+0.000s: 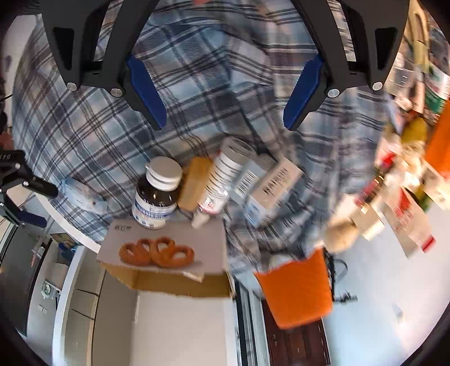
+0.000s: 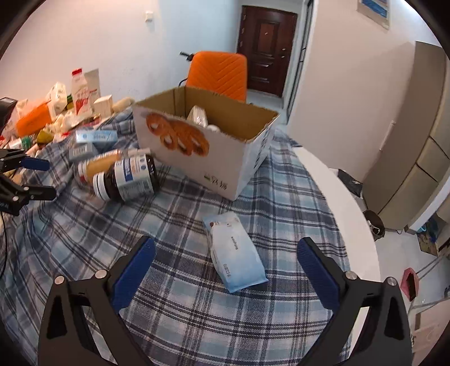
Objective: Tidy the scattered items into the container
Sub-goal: 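Move both tools back toward the wipes pack and RAISON box, then grasp the white wipes pack with the right tool while the left tool grasps the RAISON box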
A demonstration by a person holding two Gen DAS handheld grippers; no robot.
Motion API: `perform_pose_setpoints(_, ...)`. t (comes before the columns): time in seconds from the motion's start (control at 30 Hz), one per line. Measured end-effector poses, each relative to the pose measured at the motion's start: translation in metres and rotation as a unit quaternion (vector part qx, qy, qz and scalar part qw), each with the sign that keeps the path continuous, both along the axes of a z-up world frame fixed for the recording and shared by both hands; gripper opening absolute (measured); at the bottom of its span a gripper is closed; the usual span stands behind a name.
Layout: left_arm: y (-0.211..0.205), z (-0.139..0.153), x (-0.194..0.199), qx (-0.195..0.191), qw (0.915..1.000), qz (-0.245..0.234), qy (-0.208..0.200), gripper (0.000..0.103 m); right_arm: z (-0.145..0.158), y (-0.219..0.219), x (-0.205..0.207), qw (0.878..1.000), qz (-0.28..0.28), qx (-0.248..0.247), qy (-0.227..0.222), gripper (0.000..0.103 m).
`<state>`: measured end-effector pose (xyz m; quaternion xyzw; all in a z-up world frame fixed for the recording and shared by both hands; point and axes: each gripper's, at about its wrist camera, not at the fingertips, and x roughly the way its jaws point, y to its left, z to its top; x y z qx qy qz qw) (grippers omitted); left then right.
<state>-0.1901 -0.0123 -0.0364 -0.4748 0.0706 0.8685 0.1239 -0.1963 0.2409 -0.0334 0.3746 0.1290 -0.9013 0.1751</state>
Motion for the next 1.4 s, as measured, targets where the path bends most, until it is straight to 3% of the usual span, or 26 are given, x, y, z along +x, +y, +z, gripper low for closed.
perform_pose_setpoints(0.07,-0.001,-0.006,-0.004,0.001,0.9999,0.01,-0.011,0.086,-0.004,-0.001,-0.005,1.0,0.011,0.006,-0.01,0.091)
perform_pose_setpoints(0.2,0.0,-0.001,-0.007,-0.02,0.9996,0.017,0.01,0.084,-0.012,0.0,-0.019,1.0,0.011,0.014,-0.026,0.085)
perform_pose_setpoints(0.33,-0.011,0.016,-0.017,-0.006,0.9996,0.018,0.021,0.084,-0.022,0.006,-0.031,0.998,0.008,0.006,-0.059,0.065)
perform_pose_setpoints(0.4,-0.015,0.022,-0.028,-0.01,0.9997,0.013,0.018,0.084,-0.025,0.008,-0.032,0.998,0.007,0.004,-0.064,0.064)
perform_pose_setpoints(0.53,-0.013,0.024,-0.047,-0.053,0.9984,-0.008,0.021,0.083,-0.029,0.011,-0.032,0.998,0.003,0.008,-0.066,0.064)
perform_pose_setpoints(0.63,-0.011,0.018,-0.059,-0.063,0.9978,-0.018,0.007,0.057,-0.032,0.011,-0.032,0.997,0.003,0.007,-0.07,0.064)
perform_pose_setpoints(0.87,-0.01,0.006,-0.078,-0.042,0.9988,-0.019,-0.016,0.053,-0.037,0.009,-0.034,0.997,0.01,0.021,-0.077,0.063)
perform_pose_setpoints(1.17,-0.007,0.012,-0.079,-0.043,0.9987,-0.027,-0.006,0.036,-0.047,0.009,-0.041,0.995,0.006,0.002,-0.097,0.042)
perform_pose_setpoints(1.3,-0.011,0.019,-0.075,-0.04,0.9989,-0.023,0.004,0.027,-0.04,0.012,-0.034,0.995,0.002,-0.013,-0.095,0.042)
perform_pose_setpoints(1.4,-0.012,0.028,-0.068,-0.03,0.9991,-0.03,0.009,0.026,-0.03,0.012,-0.027,0.996,0.003,-0.018,-0.085,0.042)
